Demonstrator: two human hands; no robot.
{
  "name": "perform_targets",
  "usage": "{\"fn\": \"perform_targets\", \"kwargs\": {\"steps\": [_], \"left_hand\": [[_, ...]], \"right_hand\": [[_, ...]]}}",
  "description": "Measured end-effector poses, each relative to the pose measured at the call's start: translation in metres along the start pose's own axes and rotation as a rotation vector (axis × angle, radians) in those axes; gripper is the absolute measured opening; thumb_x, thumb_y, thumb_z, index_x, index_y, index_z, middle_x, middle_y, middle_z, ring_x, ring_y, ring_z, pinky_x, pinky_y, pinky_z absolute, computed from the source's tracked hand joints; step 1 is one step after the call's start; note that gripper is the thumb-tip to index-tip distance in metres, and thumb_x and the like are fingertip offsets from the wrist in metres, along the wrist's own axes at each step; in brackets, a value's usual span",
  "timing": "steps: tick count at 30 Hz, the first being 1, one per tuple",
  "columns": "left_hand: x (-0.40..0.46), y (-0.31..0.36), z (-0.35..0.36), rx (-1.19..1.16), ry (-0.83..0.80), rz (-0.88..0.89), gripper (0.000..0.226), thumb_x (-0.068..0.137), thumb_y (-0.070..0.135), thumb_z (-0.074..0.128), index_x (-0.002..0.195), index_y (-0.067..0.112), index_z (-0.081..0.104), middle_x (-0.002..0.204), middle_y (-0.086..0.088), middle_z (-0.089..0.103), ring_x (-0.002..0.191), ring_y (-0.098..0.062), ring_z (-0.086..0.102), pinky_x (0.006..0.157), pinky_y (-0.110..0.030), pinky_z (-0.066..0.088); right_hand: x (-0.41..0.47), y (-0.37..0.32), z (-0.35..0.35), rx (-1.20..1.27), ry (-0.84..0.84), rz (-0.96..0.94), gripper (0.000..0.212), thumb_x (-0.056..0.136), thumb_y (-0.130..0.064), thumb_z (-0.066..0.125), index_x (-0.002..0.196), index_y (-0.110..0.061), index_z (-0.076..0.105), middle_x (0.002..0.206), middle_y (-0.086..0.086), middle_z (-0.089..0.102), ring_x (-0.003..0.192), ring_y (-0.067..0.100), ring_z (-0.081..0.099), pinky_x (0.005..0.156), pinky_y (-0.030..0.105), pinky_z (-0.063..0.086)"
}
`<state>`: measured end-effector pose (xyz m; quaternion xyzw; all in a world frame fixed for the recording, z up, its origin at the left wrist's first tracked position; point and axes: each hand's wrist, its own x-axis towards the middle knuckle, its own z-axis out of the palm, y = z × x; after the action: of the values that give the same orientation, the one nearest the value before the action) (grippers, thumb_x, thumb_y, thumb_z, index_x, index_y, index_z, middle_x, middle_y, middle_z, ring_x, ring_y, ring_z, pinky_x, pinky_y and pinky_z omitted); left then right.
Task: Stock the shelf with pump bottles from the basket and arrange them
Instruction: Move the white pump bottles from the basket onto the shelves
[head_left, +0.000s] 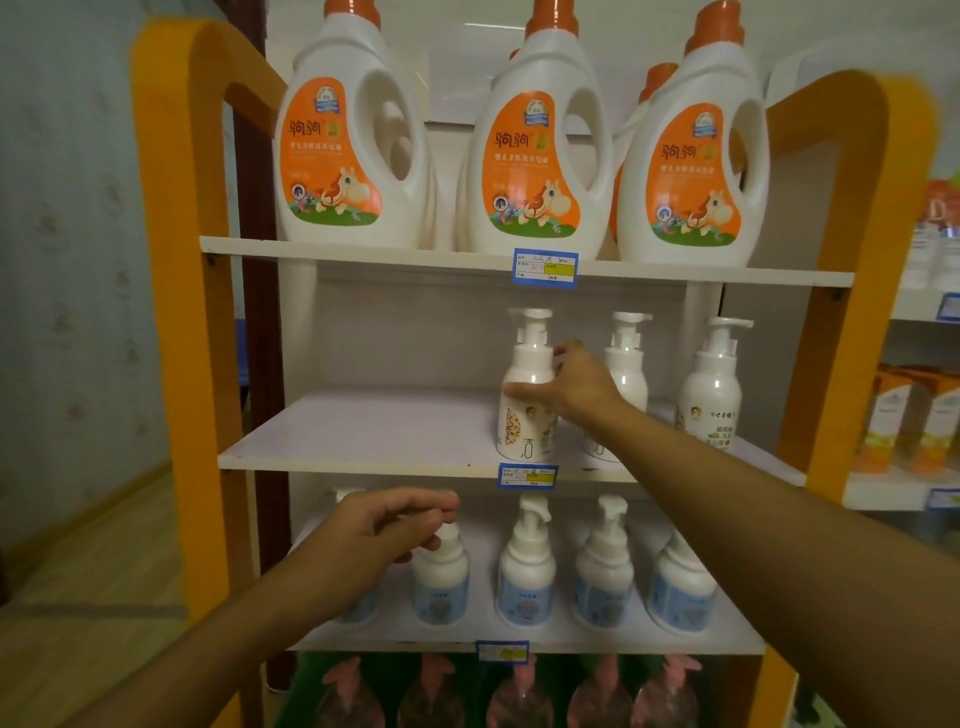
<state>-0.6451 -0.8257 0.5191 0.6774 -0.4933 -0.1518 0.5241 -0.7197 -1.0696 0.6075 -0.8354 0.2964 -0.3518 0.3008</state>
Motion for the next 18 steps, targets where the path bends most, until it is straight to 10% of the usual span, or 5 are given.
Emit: {"fn": "perform_targets", "kwargs": {"steps": [9, 12, 14, 18], "left_hand": [[-0.002, -0.001, -0.006, 0.021, 0.005, 0.023, 0.038, 0.092, 0.021, 0.053, 0.089, 0.056, 0.067, 0.099, 0.021, 0.071, 0.090, -0.006, 0.068, 0.086, -0.037, 0.055], [-0.001, -0.001, -0.008, 0.010, -0.023, 0.039, 0.015, 0.074, 0.054, 0.061, 0.088, 0.057, 0.067, 0.099, 0.021, 0.071, 0.091, -0.006, 0.067, 0.084, -0.034, 0.055], [0.000, -0.005, -0.012, 0.001, -0.030, 0.046, 0.044, 0.053, 0.079, 0.058, 0.090, 0.056, 0.067, 0.100, 0.020, 0.071, 0.091, -0.005, 0.067, 0.084, -0.034, 0.056], [0.000, -0.006, -0.011, -0.001, -0.026, 0.020, 0.022, 0.068, 0.063, 0.063, 0.087, 0.054, 0.069, 0.100, 0.020, 0.071, 0.090, -0.007, 0.068, 0.085, -0.037, 0.055]], "right_hand": [[0.002, 0.007, 0.003, 0.070, 0.036, 0.033, 0.067, 0.069, -0.035, 0.081, 0.125, -0.016, 0.049, 0.119, 0.005, 0.063, 0.101, 0.025, 0.064, 0.088, 0.045, 0.055], [0.003, 0.008, 0.005, 0.083, 0.050, 0.054, 0.070, 0.065, -0.039, 0.082, 0.123, -0.019, 0.048, 0.116, 0.005, 0.063, 0.098, 0.024, 0.065, 0.085, 0.047, 0.055], [0.002, 0.007, 0.006, 0.075, 0.053, 0.067, 0.069, 0.066, -0.040, 0.082, 0.121, -0.019, 0.048, 0.113, 0.004, 0.063, 0.096, 0.024, 0.064, 0.084, 0.046, 0.056], [0.002, 0.009, 0.011, 0.051, 0.075, 0.058, 0.067, 0.066, -0.044, 0.080, 0.118, -0.020, 0.046, 0.111, 0.004, 0.062, 0.096, 0.025, 0.064, 0.084, 0.047, 0.055]]}}
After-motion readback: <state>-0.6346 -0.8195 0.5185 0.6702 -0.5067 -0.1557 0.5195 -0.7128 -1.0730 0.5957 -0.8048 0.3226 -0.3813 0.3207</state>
